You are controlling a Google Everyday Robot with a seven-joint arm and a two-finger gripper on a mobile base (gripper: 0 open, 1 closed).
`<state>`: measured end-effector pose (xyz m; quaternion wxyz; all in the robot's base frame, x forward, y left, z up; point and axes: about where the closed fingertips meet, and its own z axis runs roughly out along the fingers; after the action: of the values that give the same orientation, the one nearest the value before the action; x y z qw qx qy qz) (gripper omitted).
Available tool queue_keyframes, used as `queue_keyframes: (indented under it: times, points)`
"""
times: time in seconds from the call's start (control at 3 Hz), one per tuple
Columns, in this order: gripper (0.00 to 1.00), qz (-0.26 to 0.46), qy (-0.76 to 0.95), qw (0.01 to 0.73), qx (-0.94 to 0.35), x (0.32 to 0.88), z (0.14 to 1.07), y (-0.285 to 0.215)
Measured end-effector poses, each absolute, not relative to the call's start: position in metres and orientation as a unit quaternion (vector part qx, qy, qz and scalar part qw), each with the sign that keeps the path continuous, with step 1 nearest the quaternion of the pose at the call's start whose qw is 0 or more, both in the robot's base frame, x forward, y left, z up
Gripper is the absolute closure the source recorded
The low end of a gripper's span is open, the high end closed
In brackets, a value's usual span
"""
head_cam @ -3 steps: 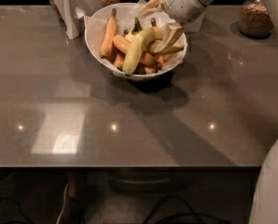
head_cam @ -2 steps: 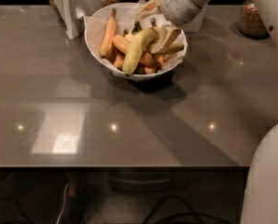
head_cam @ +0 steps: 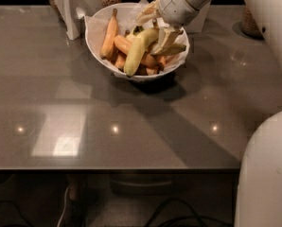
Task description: Pick banana from white bowl
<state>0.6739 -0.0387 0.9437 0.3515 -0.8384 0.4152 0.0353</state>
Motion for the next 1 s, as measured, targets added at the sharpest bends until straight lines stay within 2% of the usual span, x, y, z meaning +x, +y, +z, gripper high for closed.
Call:
queue_keyframes:
  times: [0.33,0.67,1.0]
  points:
    - [0.60,0.035,0.415,0.352,-0.838,0.674,0.944,-0.039]
    - [0.83,0.033,0.406,0.363,-0.838,0.669,0.953,-0.037]
    - [1.00,0.023,0.394,0.379,-0.837,0.658,0.971,-0.038]
